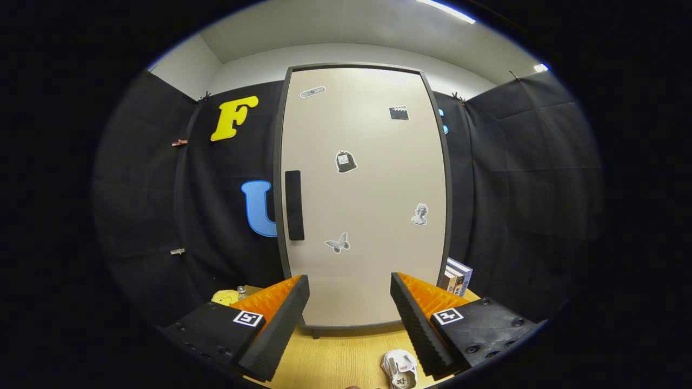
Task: Open the shoe cabinet door, grab the shoes and put them into the shoe cabinet, then close the shoe cabinet door.
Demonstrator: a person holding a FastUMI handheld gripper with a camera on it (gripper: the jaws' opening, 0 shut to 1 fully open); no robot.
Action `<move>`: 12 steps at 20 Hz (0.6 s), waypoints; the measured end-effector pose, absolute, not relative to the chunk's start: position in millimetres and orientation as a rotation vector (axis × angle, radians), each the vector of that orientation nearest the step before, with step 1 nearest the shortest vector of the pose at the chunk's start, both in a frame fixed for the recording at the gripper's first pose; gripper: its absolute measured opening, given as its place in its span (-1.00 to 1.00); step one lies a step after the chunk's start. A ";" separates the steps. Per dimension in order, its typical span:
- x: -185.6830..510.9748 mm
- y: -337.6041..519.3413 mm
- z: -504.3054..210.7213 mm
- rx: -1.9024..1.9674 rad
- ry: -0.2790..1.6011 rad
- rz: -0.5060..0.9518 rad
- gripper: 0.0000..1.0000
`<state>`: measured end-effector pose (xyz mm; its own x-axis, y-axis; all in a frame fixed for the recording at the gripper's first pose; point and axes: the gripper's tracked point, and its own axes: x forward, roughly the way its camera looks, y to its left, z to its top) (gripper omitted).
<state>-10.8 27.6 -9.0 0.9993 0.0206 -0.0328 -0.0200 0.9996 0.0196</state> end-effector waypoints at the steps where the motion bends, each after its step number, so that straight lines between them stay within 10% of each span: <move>1: -10.5 27.7 -9.2 0.020 0.034 0.020 0.95; 12: 9.8 56.2 -1.5 0.020 0.044 0.091 0.96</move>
<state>9.8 56.2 -1.5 0.9949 0.0913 -0.0429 -0.0904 0.9957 0.0220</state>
